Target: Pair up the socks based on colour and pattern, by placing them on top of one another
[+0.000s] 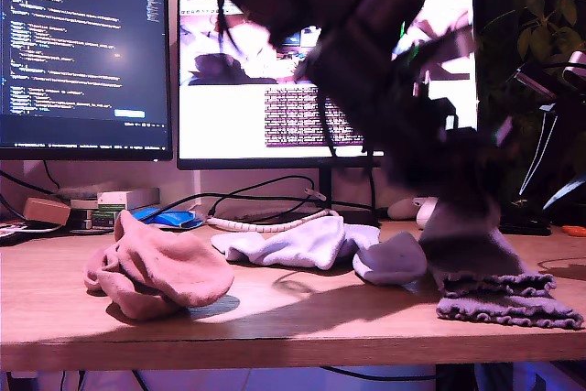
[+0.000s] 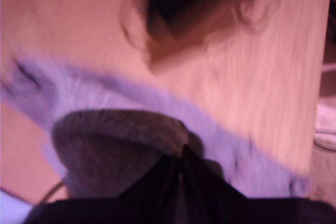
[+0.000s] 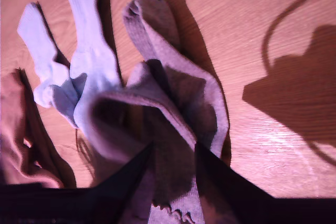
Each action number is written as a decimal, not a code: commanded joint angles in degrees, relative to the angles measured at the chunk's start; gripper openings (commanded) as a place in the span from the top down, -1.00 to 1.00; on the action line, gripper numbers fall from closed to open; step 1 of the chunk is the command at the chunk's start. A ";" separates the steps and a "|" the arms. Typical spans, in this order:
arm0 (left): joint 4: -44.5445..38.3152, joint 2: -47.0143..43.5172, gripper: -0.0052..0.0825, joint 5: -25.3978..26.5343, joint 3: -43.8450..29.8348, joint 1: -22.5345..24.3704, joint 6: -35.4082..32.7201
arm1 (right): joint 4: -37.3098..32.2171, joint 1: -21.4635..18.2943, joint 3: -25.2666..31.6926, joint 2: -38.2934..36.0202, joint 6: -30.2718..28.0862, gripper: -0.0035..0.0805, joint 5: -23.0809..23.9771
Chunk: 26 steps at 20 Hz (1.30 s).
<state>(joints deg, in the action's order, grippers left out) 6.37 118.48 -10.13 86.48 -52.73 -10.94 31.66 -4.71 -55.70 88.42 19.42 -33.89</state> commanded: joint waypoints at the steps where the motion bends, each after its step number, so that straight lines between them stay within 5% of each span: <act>1: 0.09 -1.16 0.93 0.15 0.85 0.44 -2.89 | -0.13 0.20 0.85 0.98 -0.42 0.44 0.02; 10: -3.37 -1.05 0.93 1.49 1.18 3.30 -10.10 | 2.32 3.65 0.85 0.98 -4.74 0.46 0.48; 14: -2.38 -0.81 0.93 -1.07 1.20 3.45 -9.88 | 3.04 7.45 0.85 0.98 -8.70 0.71 3.78; 17: -1.49 -0.81 0.93 -3.13 1.20 3.37 -10.08 | 3.50 8.52 1.29 1.55 -14.91 0.62 10.47; 21: 0.90 -0.83 0.93 -3.82 1.73 4.07 -10.60 | 1.22 7.06 1.36 6.32 -21.88 0.45 8.35; 26: 1.97 -0.83 0.93 -5.14 1.81 4.76 -10.51 | -0.02 6.80 1.33 12.96 -23.96 0.29 3.67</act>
<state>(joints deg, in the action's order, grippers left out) 8.69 117.91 -14.98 88.07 -47.94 -21.23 31.51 1.63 -55.77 99.13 -4.38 -30.72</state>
